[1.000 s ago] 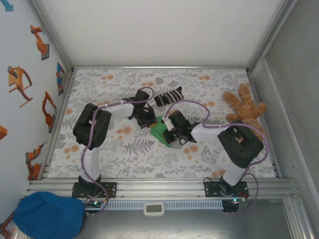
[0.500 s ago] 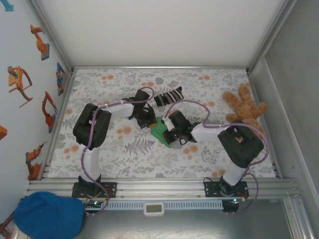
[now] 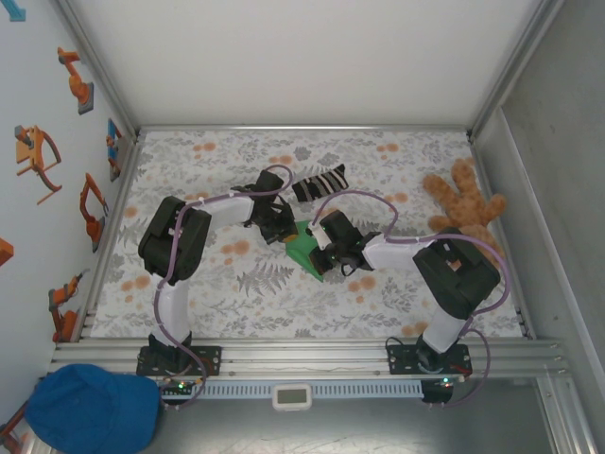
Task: Fold a paper plane with a square sheet of paper (pick it up from the middle)
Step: Third fold the triangle at the center of the table.
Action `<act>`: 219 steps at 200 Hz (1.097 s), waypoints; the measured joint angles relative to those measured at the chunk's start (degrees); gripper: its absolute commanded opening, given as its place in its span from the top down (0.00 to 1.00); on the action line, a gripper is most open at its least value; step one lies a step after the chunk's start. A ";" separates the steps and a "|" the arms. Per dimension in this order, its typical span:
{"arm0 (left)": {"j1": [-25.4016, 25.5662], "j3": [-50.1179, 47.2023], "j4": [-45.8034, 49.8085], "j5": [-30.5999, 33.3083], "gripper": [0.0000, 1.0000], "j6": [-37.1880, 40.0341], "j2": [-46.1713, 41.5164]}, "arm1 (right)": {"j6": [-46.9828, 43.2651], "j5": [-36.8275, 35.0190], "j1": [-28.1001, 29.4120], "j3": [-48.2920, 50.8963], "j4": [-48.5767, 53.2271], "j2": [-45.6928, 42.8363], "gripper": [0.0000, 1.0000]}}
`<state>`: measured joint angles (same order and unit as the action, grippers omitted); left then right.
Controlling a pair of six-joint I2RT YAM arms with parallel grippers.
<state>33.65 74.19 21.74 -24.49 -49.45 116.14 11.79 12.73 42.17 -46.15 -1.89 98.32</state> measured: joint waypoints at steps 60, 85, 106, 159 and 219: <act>0.00 0.00 0.00 0.00 0.93 0.00 0.00 | 0.00 -0.17 0.00 0.00 0.00 0.00 1.00; 0.00 0.00 0.00 -0.02 0.93 0.02 0.00 | 0.00 -0.17 0.00 0.00 0.00 0.02 1.00; -0.02 0.09 0.02 -0.17 0.93 0.00 -0.02 | 0.00 -0.15 0.00 0.00 0.15 0.02 1.00; -0.59 -4.37 -4.90 0.63 0.87 -2.69 -10.82 | 0.00 -0.17 0.00 0.00 0.24 0.04 1.00; 4.13 -16.59 -13.92 0.44 0.87 -11.87 -15.50 | 0.00 -0.15 -0.04 -0.26 0.24 0.31 1.00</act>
<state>37.78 57.60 7.81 -24.05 -61.32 100.64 11.79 12.58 42.13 -46.41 -1.65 98.63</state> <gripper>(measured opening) 0.129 0.049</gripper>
